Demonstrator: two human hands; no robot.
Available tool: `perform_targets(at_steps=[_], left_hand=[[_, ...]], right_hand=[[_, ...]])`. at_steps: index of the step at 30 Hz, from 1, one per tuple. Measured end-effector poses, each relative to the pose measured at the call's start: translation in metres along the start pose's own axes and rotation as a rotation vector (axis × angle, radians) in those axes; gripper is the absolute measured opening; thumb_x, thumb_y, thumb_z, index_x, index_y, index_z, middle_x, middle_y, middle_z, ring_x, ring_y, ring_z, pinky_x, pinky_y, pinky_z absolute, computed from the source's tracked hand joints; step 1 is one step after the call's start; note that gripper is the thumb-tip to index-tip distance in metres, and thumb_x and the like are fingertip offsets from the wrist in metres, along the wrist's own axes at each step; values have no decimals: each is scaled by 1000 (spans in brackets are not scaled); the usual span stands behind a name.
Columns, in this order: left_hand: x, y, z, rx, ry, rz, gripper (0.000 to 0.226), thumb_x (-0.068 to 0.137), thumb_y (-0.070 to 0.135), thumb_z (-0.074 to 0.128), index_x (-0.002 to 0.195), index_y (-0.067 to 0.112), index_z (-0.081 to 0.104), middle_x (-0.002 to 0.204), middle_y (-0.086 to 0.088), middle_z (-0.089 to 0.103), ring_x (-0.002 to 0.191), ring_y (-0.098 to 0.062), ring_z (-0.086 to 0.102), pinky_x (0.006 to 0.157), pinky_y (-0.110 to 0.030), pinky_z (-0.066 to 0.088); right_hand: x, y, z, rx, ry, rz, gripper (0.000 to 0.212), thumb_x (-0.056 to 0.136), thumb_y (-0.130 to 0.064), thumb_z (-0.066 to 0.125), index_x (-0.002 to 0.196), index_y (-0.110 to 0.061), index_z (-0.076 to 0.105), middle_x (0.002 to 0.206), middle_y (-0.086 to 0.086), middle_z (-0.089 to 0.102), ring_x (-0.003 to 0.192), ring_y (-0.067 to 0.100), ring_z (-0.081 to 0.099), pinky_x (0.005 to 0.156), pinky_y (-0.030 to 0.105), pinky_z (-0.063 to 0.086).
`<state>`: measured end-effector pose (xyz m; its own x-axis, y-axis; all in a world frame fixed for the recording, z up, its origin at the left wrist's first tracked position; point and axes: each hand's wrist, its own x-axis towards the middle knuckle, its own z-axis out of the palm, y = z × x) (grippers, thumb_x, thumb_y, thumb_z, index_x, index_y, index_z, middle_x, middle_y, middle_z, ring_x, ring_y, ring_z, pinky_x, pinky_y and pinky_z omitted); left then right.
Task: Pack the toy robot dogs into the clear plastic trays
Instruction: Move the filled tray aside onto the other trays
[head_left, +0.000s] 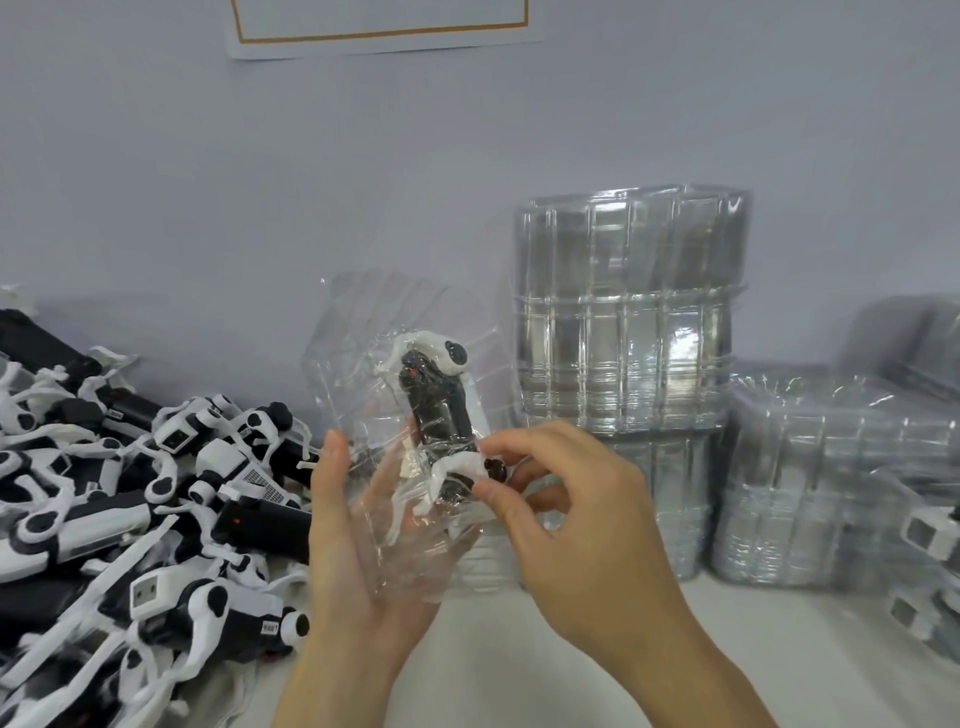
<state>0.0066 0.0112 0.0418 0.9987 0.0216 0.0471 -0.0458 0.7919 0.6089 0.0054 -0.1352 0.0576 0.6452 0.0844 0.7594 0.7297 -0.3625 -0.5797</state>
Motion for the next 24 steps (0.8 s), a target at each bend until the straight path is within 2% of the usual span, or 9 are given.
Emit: perform_targets(at_steps=[3,9,13,17,19,21,24], left_hand=[[0,0,-1,22,-42,4,87,50,71,85,117,17,75,127,-22,67,115,-43,65,105,-64,40],[1,-2,0,-1,-30,-3,91,45,70,88,117,16,74,127,-19,67,119,-42,63,110,-66,33],[0,-2,2,39,-27,19,87,49,71,85,116,16,76,125,-19,68,113,-38,66,107,-63,39],[-2,-3,4,96,-63,42,76,64,72,76,115,14,76,124,-23,68,115,-44,65,96,-59,52],[-3,-3,6,126,-49,54,77,60,72,79,113,16,77,118,-20,71,105,-37,71,80,-48,59],[-3,-4,5,123,-44,55,79,55,70,82,113,17,77,115,-18,73,98,-34,74,71,-42,60],[-5,-6,7,112,-98,46,62,71,66,67,107,17,79,109,-17,75,88,-30,76,63,-37,61]], right_hand=[[0,0,0,-3,10,-7,23,86,-15,78,102,-29,72,94,-19,62,84,4,65,68,15,54],[-1,-2,0,36,28,-11,23,85,-10,78,103,-25,75,91,-17,62,83,8,66,70,20,57],[-1,-1,-2,76,17,30,22,83,-8,80,99,-22,77,88,-16,62,81,10,67,70,22,57],[-1,-1,-7,69,-36,66,21,83,-6,79,92,-24,74,86,-15,63,81,11,66,69,21,56],[-1,-1,-12,70,-66,90,19,85,-9,76,90,-27,72,85,-14,64,83,12,65,67,19,53],[0,-1,-16,87,-87,111,14,89,-13,71,88,-27,71,85,-13,66,83,14,65,67,20,52],[2,0,-19,67,-37,109,15,92,-14,67,82,-24,72,80,-12,67,82,13,65,67,26,53]])
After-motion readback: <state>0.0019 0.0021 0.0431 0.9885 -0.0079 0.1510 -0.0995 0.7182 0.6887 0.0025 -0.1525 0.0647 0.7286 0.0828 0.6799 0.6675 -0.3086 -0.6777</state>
